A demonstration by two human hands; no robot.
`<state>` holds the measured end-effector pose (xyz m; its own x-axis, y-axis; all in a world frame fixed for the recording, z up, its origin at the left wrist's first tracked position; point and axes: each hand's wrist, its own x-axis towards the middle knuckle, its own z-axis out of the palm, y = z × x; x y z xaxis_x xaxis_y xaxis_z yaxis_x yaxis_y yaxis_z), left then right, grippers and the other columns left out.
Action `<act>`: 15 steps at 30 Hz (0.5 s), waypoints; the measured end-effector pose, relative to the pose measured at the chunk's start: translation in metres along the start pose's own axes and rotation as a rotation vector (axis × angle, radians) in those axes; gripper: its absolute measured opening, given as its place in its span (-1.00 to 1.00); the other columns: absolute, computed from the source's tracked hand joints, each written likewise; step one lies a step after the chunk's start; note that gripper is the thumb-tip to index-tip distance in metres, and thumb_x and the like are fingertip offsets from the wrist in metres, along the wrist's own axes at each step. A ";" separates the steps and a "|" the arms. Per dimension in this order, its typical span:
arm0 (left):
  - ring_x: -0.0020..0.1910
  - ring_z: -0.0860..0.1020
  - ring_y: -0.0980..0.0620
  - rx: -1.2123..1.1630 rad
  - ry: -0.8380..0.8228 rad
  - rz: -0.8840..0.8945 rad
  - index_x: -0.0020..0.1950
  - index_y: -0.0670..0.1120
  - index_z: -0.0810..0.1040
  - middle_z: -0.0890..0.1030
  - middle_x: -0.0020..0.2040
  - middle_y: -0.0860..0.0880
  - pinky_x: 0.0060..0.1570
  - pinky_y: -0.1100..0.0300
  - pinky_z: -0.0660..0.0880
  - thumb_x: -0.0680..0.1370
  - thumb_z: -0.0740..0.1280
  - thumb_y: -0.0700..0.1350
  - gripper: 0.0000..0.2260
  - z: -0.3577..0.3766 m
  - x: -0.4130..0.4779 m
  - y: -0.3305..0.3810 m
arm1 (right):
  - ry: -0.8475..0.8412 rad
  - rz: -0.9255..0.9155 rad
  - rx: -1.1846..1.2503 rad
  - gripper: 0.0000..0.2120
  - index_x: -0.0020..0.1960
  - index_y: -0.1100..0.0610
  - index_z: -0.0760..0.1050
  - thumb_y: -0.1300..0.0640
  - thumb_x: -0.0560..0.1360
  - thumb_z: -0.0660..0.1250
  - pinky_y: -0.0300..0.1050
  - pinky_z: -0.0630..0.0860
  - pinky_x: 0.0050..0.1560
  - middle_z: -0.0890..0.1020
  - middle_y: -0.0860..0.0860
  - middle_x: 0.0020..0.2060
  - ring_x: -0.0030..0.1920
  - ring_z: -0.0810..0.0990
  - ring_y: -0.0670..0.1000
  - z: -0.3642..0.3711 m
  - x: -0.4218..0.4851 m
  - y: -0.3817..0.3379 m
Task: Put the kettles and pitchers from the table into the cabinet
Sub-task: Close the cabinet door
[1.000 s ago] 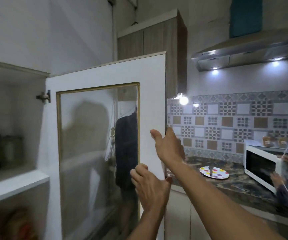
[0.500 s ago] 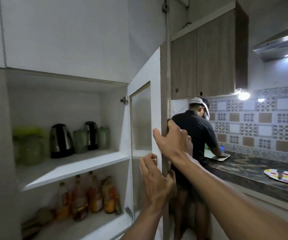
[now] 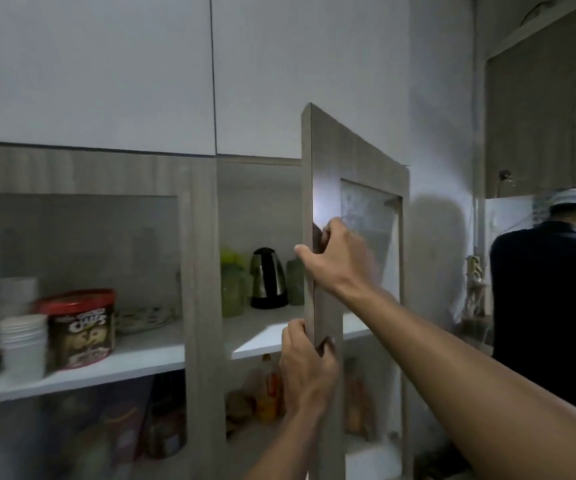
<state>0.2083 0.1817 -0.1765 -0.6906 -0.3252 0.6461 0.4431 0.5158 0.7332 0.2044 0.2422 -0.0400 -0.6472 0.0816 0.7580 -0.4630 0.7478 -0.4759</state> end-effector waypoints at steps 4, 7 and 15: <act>-0.10 0.51 0.07 0.013 0.074 -0.055 0.06 -0.03 0.40 0.50 -0.02 0.01 -0.17 0.32 0.45 0.49 0.43 -0.10 -0.75 -0.009 0.044 -0.028 | -0.123 -0.009 0.049 -0.54 -0.03 0.04 0.34 -0.28 0.36 0.39 0.00 0.52 -0.20 0.53 0.01 -0.17 -0.18 0.53 0.06 0.046 0.030 -0.011; -0.03 0.52 0.04 0.057 0.138 -0.138 0.14 -0.08 0.41 0.50 0.03 0.00 -0.11 0.23 0.48 0.49 0.43 -0.11 -0.70 -0.007 0.075 -0.048 | -0.160 -0.023 0.051 -0.44 0.05 0.04 0.38 -0.36 0.30 0.38 0.18 0.56 0.02 0.58 0.08 -0.03 0.00 0.58 0.17 0.086 0.052 -0.019; -0.01 0.56 0.04 0.086 0.156 -0.352 0.14 -0.02 0.41 0.56 0.07 -0.01 -0.11 0.17 0.56 0.48 0.44 -0.11 -0.69 -0.015 0.167 -0.112 | -0.245 -0.061 0.049 -0.43 0.15 0.07 0.42 -0.32 0.35 0.38 0.21 0.44 0.21 0.57 0.11 0.12 0.18 0.51 0.19 0.177 0.109 -0.026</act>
<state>0.0519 0.0574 -0.1474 -0.6938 -0.6072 0.3872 0.1403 0.4134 0.8997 0.0385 0.1149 -0.0239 -0.7414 -0.1292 0.6585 -0.5310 0.7128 -0.4581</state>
